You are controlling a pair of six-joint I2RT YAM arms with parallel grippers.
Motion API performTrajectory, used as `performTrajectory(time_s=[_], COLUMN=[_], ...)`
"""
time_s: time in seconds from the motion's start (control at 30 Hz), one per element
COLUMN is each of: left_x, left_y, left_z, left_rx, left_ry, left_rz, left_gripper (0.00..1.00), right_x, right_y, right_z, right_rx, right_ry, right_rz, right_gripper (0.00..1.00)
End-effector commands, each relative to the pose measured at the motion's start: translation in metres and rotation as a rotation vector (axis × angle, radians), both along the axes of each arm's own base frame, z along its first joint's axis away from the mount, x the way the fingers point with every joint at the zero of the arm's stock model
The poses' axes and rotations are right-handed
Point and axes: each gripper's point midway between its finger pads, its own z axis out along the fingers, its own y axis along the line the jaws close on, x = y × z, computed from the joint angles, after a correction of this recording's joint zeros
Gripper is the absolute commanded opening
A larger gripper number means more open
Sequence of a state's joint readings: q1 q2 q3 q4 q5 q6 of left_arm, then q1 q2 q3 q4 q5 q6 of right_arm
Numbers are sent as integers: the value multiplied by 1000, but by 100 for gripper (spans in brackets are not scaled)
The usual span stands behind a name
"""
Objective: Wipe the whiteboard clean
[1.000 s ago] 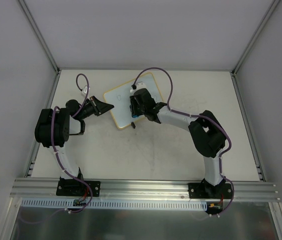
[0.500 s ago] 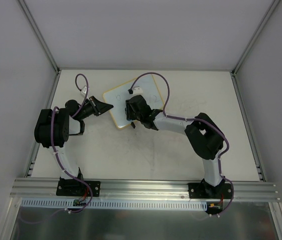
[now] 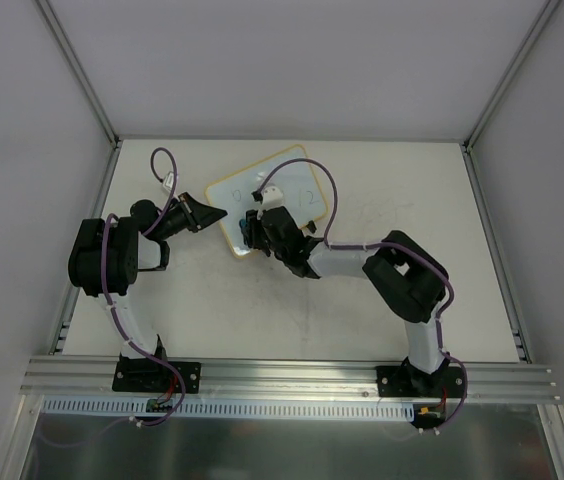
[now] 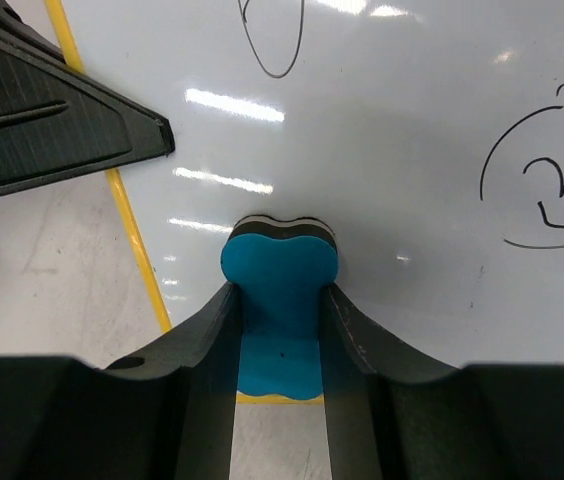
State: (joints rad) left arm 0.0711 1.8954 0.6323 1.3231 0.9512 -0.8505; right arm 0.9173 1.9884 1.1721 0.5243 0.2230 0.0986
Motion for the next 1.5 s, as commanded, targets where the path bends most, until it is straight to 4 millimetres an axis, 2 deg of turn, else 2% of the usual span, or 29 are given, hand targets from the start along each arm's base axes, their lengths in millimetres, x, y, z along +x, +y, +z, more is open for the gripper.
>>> performTrajectory(time_s=[0.0,0.2,0.37,0.5,0.67,0.8,1.0,1.1,1.3,1.4,1.47], left_x=[-9,-10,-10,-10,-10,-10,-10,-9,-8,-8,-9], left_y=[-9,-9,-8,-8,-8,-9,-8,-9,-9,-9,-9], left_z=[62,63,63,63,63,63,63,62,60,60,60], left_rx=[38,38,40,40,41,41,41,41,40,40,40], left_ry=[-391,-395,-398,-398,-398,-399,-399,-397,-391,-391,-391], left_rz=[-51,-53,-51,-51,-53,-54,-51,-51,-51,-51,-52], left_gripper=[0,0,0,0,0,0,0,0,0,0,0], right_x=[5,28,43,58,73,87,100,109,116,118,114], right_y=[-6,-48,-72,-94,-111,-137,-164,-185,-200,-198,-187], right_z=[16,23,21,24,22,22,28,30,28,24,23], right_rx=[-14,-105,-40,-46,-38,-2,11,17,28,27,55], right_ry=[-107,-170,-55,-43,7,35,37,44,59,66,85], right_rz=[-15,-127,-135,-165,-162,-208,-253,-286,-299,-289,-242], right_gripper=[0,0,0,0,0,0,0,0,0,0,0])
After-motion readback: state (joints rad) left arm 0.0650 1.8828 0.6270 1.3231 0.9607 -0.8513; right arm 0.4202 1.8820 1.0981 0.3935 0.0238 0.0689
